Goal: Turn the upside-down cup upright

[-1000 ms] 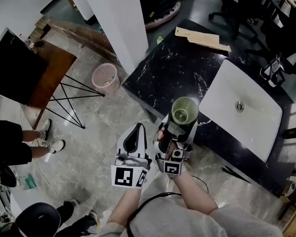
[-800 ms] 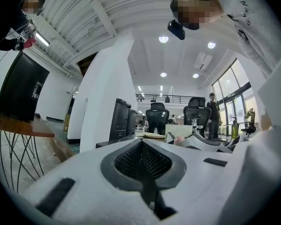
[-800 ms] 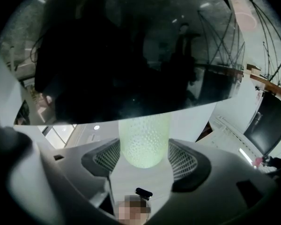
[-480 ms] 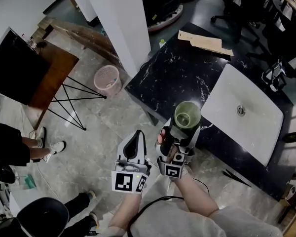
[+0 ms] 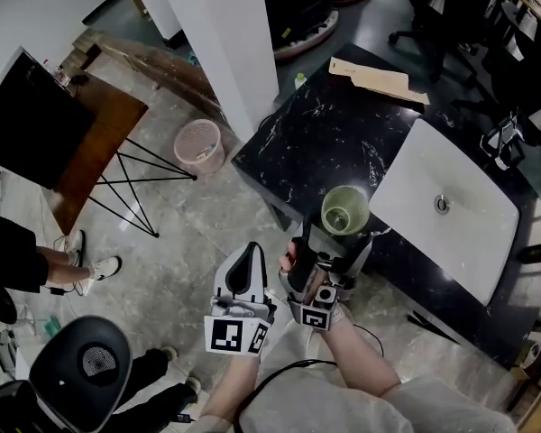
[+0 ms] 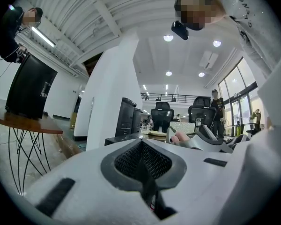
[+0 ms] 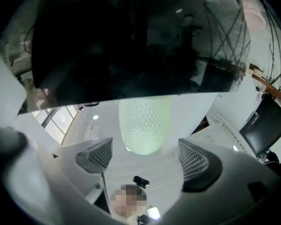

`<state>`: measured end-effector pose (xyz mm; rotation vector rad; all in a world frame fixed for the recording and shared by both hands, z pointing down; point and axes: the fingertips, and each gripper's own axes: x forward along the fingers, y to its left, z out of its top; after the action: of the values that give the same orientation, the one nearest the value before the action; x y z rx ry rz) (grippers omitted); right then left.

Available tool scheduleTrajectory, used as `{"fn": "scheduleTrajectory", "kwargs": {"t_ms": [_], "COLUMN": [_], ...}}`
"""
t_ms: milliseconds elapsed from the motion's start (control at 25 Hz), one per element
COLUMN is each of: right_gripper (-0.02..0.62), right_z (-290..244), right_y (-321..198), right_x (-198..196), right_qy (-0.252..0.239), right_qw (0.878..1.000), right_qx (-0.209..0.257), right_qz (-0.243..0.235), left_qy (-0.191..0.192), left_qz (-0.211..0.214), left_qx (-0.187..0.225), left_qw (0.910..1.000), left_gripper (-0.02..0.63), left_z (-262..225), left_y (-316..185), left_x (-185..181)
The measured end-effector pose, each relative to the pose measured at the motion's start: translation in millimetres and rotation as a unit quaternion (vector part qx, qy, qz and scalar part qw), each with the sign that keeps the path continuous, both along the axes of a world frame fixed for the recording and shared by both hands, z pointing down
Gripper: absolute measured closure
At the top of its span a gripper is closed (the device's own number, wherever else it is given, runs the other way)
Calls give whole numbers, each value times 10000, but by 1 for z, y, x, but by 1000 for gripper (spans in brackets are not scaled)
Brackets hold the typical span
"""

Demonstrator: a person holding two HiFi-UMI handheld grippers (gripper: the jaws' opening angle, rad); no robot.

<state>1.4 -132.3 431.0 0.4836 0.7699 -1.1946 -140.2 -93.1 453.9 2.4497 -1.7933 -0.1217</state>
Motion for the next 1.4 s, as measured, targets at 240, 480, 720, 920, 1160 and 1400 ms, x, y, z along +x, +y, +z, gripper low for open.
{"fn": "scheduleTrajectory", "kwargs": {"t_ms": [240,480,720,920,1160,1400], "right_gripper": [187,188,199,496,575,586], "right_z": [-10,-19,-28,-34,-27,-14], "right_y": [31,56,58,56,56,56], "right_x": [-16,-25,-25,-27,-32,-30], "right_qy": [1200,2134,2600,4215,6667,7571], "right_qw": [9926,9764,9645,9066,7422,6486], "right_qx": [125,69,-35,37,670,775], "right_qz": [-120,-314,-456,-215,83,103], "left_qy": [9,27,29,71,132,148], "left_qz": [22,61,198,447,725,990], "left_qx": [-35,9,117,257,361,446], "left_qw": [10000,10000,9997,9986,9966,9940], "left_gripper": [598,598,598,598,598,598], "left_z": [0,-12,-24,-33,-37,-43], "left_y": [6,15,21,21,16,9], "left_x": [6,11,20,33,53,72]}}
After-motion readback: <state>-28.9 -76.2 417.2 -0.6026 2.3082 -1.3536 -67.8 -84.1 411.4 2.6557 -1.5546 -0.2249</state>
